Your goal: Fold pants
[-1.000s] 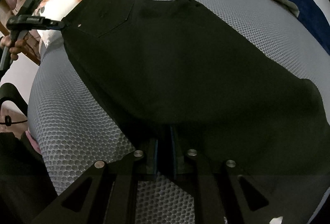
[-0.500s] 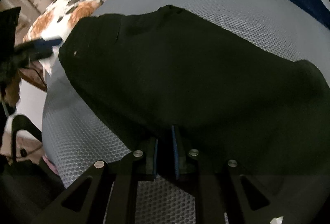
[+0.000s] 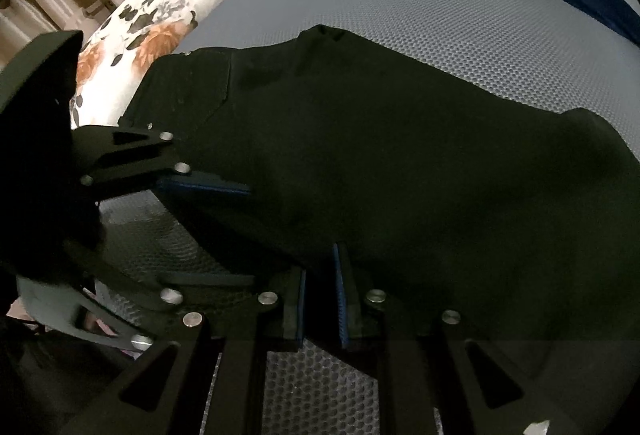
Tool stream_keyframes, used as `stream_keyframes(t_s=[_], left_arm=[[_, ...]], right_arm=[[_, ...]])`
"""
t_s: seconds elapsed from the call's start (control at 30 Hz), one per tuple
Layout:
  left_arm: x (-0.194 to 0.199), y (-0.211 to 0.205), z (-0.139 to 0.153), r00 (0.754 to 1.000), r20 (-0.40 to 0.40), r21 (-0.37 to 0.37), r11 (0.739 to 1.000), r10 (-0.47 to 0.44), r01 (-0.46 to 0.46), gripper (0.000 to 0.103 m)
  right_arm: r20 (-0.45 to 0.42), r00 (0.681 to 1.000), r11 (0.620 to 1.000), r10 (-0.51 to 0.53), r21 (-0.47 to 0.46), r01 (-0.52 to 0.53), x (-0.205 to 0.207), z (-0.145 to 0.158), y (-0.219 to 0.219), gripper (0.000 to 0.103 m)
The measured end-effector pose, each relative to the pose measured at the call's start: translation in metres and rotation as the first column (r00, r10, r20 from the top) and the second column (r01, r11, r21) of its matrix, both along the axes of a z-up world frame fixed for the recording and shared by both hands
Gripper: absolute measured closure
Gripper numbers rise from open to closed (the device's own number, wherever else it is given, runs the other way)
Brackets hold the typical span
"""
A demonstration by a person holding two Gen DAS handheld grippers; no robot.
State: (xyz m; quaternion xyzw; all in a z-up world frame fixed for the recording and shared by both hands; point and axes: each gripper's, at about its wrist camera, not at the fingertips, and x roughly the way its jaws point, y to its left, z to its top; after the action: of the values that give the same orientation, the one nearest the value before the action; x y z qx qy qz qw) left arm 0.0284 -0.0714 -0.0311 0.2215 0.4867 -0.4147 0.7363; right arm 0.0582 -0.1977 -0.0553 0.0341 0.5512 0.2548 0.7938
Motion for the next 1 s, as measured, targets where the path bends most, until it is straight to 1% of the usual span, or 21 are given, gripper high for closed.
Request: stream_keyframes(t_s=[0.03, 0.07, 0.1, 0.17, 0.23, 0.27, 0.33, 0.4, 0.43, 0.5, 0.53, 0.57, 0.6, 0.63, 0.7, 0.73, 0.77, 0.8, 0.87, 0.93, 1.0], left_arm=[[0.000, -0.003, -0.003, 1.000, -0.012, 0.000, 1.000, -0.006, 0.006, 0.076], [0.001, -0.006, -0.005, 1.000, -0.019, 0.002, 1.000, -0.003, 0.003, 0.084], [0.003, -0.008, -0.007, 1.000, -0.013, 0.006, 1.000, 0.002, -0.002, 0.088], [0.005, -0.009, -0.009, 1.000, -0.019, 0.004, 1.000, 0.010, -0.010, 0.090], [0.006, -0.011, -0.009, 0.999, -0.035, 0.000, 1.000, 0.015, -0.015, 0.090], [0.005, -0.013, -0.009, 0.999, -0.029, 0.000, 1.000, 0.014, -0.014, 0.090], [0.001, -0.015, -0.009, 1.000, -0.023, 0.006, 1.000, 0.013, -0.013, 0.090], [-0.005, -0.017, -0.008, 1.000, -0.024, 0.005, 1.000, 0.016, -0.016, 0.090], [-0.005, -0.020, -0.008, 1.000, -0.023, 0.010, 1.000, 0.018, -0.018, 0.090], [-0.005, -0.020, -0.009, 1.000, -0.025, 0.007, 1.000, 0.018, -0.018, 0.090], [-0.005, -0.022, -0.009, 1.000, -0.023, 0.009, 1.000, 0.018, -0.018, 0.090], [-0.004, -0.023, -0.009, 1.000, -0.024, 0.012, 1.000, 0.019, -0.019, 0.090], [-0.004, -0.025, -0.008, 1.000, -0.025, 0.010, 1.000, 0.018, -0.018, 0.090], [-0.003, -0.026, -0.008, 1.000, -0.024, 0.009, 1.000, 0.018, -0.018, 0.090], [-0.001, -0.029, -0.009, 0.999, -0.031, 0.013, 1.000, 0.024, -0.023, 0.090], [0.000, -0.029, -0.009, 0.999, -0.036, 0.011, 1.000, 0.027, -0.026, 0.090], [0.001, -0.030, -0.009, 0.999, -0.039, 0.010, 1.000, 0.029, -0.028, 0.090], [0.002, -0.030, -0.009, 0.999, -0.043, 0.012, 0.999, 0.031, -0.030, 0.090], [0.003, -0.031, -0.009, 0.998, -0.047, 0.013, 0.999, 0.036, -0.036, 0.090], [0.004, -0.031, -0.010, 0.998, -0.055, 0.015, 0.999, 0.043, -0.042, 0.090], [0.004, -0.031, -0.011, 0.997, -0.064, 0.015, 0.999, 0.052, -0.051, 0.090]], right_arm=[[0.000, 1.000, 1.000, -0.001, -0.005, 0.001, 0.000, 0.002, 0.000, 0.081], [0.004, 1.000, 1.000, -0.003, -0.018, 0.003, -0.001, 0.005, -0.002, 0.076], [0.013, 1.000, 1.000, -0.005, -0.029, 0.005, -0.003, 0.008, -0.005, 0.070], [0.041, 0.999, 1.000, -0.015, -0.026, 0.016, -0.008, 0.018, -0.018, 0.067], [0.074, 0.995, 0.998, -0.065, -0.021, 0.067, -0.011, 0.028, -0.038, 0.066], [0.092, 0.989, 0.993, -0.113, -0.021, 0.115, -0.012, 0.033, -0.056, 0.066], [0.109, 0.967, 0.973, -0.228, -0.006, 0.231, -0.014, 0.038, -0.093, 0.066], [0.114, 0.921, 0.927, -0.372, -0.003, 0.375, -0.019, 0.035, -0.138, 0.066], [0.109, 0.888, 0.893, -0.447, 0.005, 0.449, -0.023, 0.032, -0.162, 0.065], [0.063, 0.793, 0.795, -0.606, 0.073, 0.602, -0.036, 0.021, -0.217, 0.065], [0.045, 0.755, 0.756, -0.654, 0.088, 0.649, -0.042, 0.017, -0.235, 0.065], [0.016, 0.703, 0.701, -0.711, 0.106, 0.706, -0.050, 0.010, -0.256, 0.065], [-0.018, 0.657, 0.649, -0.754, 0.139, 0.748, -0.058, 0.003, -0.275, 0.065], [-0.040, 0.630, 0.617, -0.775, 0.166, 0.769, -0.064, -0.002, -0.287, 0.066], [-0.078, 0.567, 0.545, -0.820, 0.192, 0.816, -0.076, -0.012, -0.310, 0.066], [-0.092, 0.514, 0.488, -0.853, 0.206, 0.848, -0.080, -0.018, -0.319, 0.067], [-0.117, 0.493, 0.460, -0.862, 0.228, 0.858, -0.083, -0.023, -0.328, 0.068], [-0.132, 0.479, 0.441, -0.868, 0.239, 0.865, -0.085, -0.027, -0.336, 0.069], [-0.145, 0.458, 0.417, -0.877, 0.242, 0.876, -0.085, -0.036, -0.340, 0.072], [-0.151, 0.442, 0.396, -0.884, 0.257, 0.881, -0.087, -0.044, -0.349, 0.081], [-0.167, 0.413, 0.355, -0.895, 0.291, 0.888, -0.087, -0.047, -0.356, 0.086]])
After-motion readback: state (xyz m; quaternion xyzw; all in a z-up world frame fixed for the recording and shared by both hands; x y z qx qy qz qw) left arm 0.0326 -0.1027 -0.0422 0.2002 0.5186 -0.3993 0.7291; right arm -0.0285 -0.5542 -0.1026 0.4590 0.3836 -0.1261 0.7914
